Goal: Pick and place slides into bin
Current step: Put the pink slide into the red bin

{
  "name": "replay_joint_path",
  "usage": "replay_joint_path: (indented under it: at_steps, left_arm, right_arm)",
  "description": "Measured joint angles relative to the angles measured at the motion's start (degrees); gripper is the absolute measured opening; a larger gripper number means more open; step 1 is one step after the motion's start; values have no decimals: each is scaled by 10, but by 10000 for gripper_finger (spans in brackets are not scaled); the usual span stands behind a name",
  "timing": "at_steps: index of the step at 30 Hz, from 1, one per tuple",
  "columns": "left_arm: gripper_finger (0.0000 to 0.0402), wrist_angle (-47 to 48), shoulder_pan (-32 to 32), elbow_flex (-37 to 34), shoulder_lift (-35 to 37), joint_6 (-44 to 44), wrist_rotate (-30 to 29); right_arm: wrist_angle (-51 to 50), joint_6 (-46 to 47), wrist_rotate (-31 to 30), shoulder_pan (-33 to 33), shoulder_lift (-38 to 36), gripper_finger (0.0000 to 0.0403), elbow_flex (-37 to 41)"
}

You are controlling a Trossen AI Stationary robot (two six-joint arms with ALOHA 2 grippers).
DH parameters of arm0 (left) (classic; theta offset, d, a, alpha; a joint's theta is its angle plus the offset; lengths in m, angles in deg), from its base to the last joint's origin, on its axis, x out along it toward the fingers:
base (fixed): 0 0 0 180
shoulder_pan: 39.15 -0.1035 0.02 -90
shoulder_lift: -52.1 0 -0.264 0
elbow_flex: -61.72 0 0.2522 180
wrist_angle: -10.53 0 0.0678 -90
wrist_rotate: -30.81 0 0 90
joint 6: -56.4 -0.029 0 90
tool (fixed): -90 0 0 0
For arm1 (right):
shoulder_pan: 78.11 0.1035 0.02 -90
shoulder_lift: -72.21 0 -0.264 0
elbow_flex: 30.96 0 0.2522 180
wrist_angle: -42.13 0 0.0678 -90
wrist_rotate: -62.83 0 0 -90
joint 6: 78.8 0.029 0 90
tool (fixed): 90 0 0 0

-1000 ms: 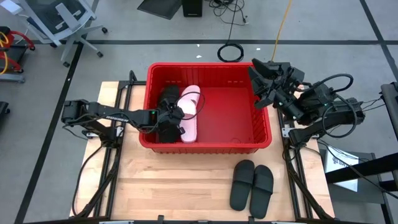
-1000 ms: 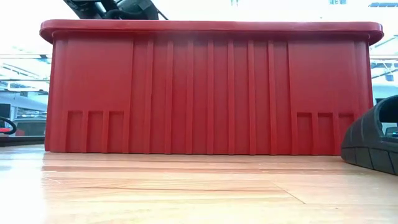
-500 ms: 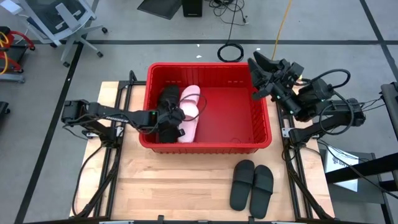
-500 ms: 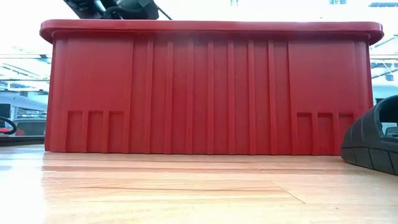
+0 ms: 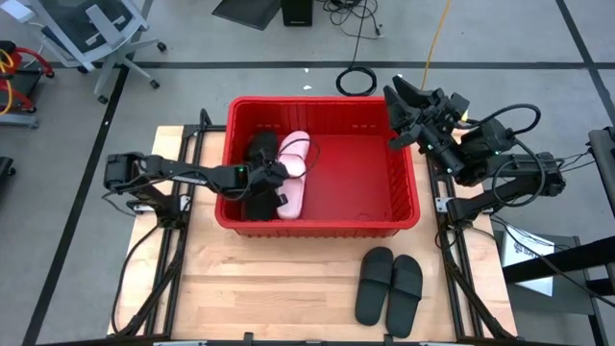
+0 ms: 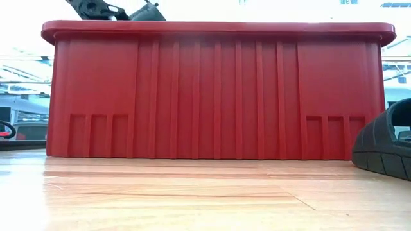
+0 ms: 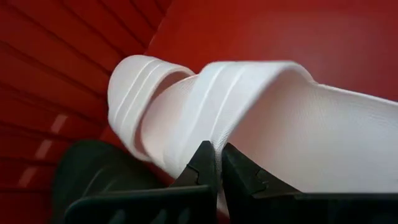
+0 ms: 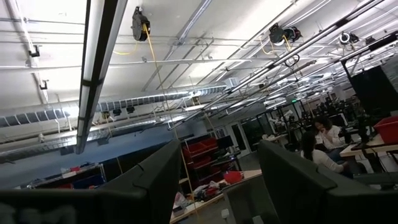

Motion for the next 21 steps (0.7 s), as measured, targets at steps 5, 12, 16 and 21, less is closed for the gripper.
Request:
replay_joint_path:
  at_steps: [5, 12, 16, 21]
  left_arm:
    - [1, -21, 3, 1, -21, 6, 9]
    - [14, -38, 7, 1, -45, 7, 14]
    - [28, -38, 6, 1, -46, 11, 31]
    - [61, -36, 7, 0, -41, 9, 38]
  right_arm:
    - [-4, 7, 0, 2, 0, 205, 0]
    - [-10, 23, 1, 3, 0, 205, 0]
    - [-14, 26, 1, 3, 0, 205, 0]
    - [-17, 28, 2, 3, 0, 205, 0]
